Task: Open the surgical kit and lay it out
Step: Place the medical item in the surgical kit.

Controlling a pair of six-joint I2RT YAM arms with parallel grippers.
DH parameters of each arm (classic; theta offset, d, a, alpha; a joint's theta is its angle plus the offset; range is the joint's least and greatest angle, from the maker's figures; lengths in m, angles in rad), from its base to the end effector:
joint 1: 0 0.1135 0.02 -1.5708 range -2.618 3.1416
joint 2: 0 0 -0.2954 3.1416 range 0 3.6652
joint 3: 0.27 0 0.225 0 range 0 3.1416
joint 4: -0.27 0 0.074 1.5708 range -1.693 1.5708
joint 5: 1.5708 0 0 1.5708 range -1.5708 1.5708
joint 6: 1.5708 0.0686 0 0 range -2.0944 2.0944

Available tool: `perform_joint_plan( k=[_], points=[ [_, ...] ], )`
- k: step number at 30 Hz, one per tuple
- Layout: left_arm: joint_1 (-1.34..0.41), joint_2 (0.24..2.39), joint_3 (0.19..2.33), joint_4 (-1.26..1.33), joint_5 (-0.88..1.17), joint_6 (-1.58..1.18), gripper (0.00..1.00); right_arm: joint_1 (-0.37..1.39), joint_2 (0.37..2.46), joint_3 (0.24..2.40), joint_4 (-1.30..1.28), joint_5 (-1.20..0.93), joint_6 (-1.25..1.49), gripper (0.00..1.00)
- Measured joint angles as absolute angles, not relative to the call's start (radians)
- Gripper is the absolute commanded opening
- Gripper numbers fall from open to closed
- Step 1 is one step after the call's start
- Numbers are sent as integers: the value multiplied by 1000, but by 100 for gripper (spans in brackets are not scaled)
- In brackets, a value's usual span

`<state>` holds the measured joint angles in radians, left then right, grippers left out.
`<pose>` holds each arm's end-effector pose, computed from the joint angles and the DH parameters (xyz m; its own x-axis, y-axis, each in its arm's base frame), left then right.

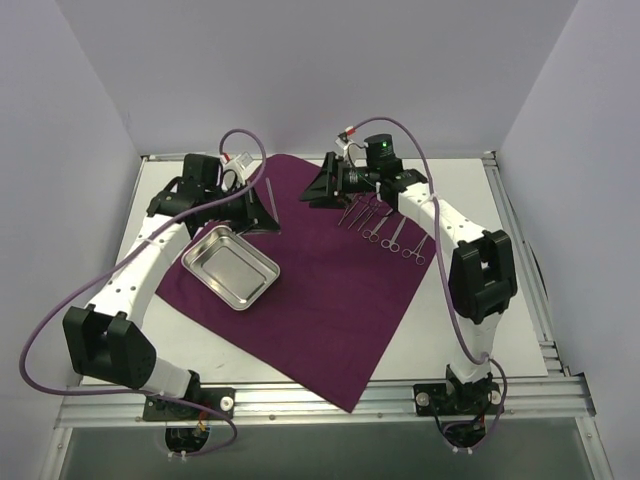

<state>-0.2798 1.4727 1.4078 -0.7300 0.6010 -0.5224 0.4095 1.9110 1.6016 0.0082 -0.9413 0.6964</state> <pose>0.2803 -0.1209 0.3601 -0.8981 -0.1701 -0.4056 0.1850 0.6905 -0.6992 0.3931 0.2311 0.3492 -0.8134 0.0587 -0.5788 -0.5485 0.2543 0.7965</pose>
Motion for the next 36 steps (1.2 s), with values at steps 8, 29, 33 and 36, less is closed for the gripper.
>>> perform_joint_plan(
  k=[8,29,33,36],
  points=[
    [-280,1443,1398,-606,768,-589,2,437,1882,1573,258,-1046,822,51],
    [-293,1421,1280,-381,952,-726,2,493,1857,1557,469,-1134,932,43],
    [-293,1418,1270,-365,959,-733,2,500,1857,1542,496,-1144,950,38],
    [-293,1417,1265,-350,966,-742,2,503,1857,1519,533,-1153,975,35]
  ],
)
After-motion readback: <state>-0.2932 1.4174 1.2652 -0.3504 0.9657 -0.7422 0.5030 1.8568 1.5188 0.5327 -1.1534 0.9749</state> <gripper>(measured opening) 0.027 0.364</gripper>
